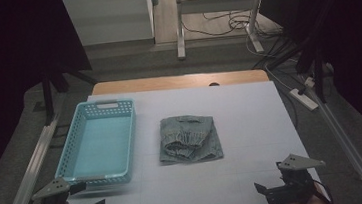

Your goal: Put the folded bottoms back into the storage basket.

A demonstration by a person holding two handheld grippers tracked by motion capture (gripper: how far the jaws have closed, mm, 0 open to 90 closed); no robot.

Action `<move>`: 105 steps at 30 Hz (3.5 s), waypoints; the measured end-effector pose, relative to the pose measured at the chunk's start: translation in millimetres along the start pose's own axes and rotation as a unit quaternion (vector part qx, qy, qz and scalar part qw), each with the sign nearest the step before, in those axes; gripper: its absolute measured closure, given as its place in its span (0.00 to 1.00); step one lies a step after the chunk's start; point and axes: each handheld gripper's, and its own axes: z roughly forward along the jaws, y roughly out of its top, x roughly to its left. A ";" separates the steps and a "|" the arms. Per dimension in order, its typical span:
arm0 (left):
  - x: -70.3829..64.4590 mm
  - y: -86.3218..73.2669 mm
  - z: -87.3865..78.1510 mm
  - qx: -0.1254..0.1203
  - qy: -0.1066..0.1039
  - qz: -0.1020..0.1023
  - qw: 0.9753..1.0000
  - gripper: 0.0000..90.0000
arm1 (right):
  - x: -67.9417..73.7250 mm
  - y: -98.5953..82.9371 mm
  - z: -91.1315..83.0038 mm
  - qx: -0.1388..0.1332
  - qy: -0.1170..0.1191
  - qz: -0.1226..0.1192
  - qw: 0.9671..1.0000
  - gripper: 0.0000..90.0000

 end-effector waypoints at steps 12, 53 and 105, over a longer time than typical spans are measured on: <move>-3.5 7.5 7.6 0.007 -0.036 0.021 0.999 0.03 | -0.4 0.2 0.1 -0.001 0.001 0.001 1.000 0.01; -24.4 56.2 61.2 0.014 -0.022 0.062 0.998 0.00 | 0.6 1.0 2.6 0.010 0.006 -0.008 1.000 0.01; -47.2 108.4 161.7 0.059 -0.046 0.089 0.993 0.02 | 2.4 1.5 4.1 0.016 0.008 -0.018 1.000 0.01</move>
